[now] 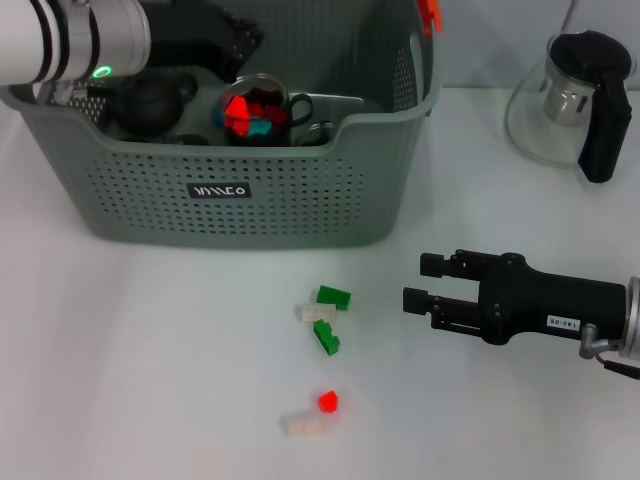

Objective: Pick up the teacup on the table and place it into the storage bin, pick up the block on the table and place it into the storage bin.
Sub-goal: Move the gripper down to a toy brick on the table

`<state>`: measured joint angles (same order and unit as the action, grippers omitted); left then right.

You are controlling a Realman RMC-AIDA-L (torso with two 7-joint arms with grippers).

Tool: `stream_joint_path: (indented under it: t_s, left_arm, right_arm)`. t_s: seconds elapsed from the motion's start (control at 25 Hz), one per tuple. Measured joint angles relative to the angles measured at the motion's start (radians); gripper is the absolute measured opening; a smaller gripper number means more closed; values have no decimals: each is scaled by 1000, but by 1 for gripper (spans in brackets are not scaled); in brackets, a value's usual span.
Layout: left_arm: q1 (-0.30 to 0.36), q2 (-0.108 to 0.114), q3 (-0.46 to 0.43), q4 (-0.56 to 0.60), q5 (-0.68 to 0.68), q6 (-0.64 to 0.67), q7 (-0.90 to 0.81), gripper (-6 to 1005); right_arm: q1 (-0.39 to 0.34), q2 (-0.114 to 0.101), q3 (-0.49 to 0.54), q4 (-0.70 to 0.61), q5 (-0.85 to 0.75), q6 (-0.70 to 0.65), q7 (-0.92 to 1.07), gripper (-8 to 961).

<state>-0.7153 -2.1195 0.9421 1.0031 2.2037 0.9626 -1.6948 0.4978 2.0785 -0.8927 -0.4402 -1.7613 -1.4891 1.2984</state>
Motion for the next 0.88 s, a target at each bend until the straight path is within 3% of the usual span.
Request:
stream_joint_path:
  t_s: [0.08, 0.28, 0.44, 0.52, 0.68, 0.8, 0.88]
  left_arm:
    - [13, -12, -3, 31, -9, -1, 8, 57]
    - [69, -28, -19, 111, -122, 35, 0, 63]
    - [143, -23, -80, 112, -390, 174, 12, 104]
    - [169, -14, -120, 60, -497, 276, 36, 130]
    - [195, 16, -266, -175, -639, 582, 203, 324]
    - [216, 40, -377, -368, -625, 807, 411, 421]
    - [250, 38, -414, -424, -560, 883, 525, 470]
  right_arm:
    - [-1, 0, 0, 0, 1, 2, 0, 673]
    - [0, 0, 0, -1, 1, 3, -1, 673]
    - [0, 0, 0, -1, 2, 3, -1, 674]
    - [0, 0, 0, -1, 2, 3, -1, 674]
    - [1, 2, 0, 0, 2, 4, -1, 674]
    - [1, 3, 0, 0, 2, 4, -1, 674]
    - [1, 3, 0, 1, 1, 4, 0, 674]
